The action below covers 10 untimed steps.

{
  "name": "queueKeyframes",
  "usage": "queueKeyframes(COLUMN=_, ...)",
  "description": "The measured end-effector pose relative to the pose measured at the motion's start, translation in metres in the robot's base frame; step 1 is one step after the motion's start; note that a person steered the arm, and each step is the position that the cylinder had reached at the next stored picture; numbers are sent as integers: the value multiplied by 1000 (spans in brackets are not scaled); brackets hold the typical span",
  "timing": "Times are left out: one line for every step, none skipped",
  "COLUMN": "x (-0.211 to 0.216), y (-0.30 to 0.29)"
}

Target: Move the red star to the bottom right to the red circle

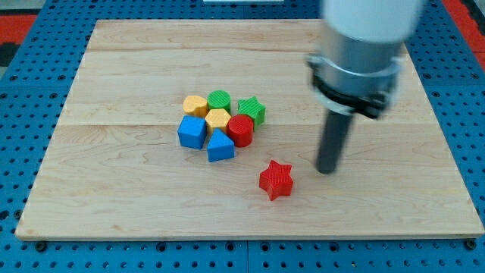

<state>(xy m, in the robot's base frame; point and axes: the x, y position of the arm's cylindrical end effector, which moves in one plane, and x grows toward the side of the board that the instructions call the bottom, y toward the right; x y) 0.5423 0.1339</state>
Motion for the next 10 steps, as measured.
queueKeyframes(x=61, y=-31)
queueKeyframes(x=52, y=-99)
queueKeyframes(x=9, y=-111)
queueKeyframes(x=9, y=-107)
queueKeyframes(x=57, y=-74)
queueKeyframes(x=45, y=-25)
queueKeyframes(x=16, y=-57)
queueKeyframes(x=-16, y=-123)
queueKeyframes(x=-10, y=-140)
queueKeyframes(x=35, y=-113)
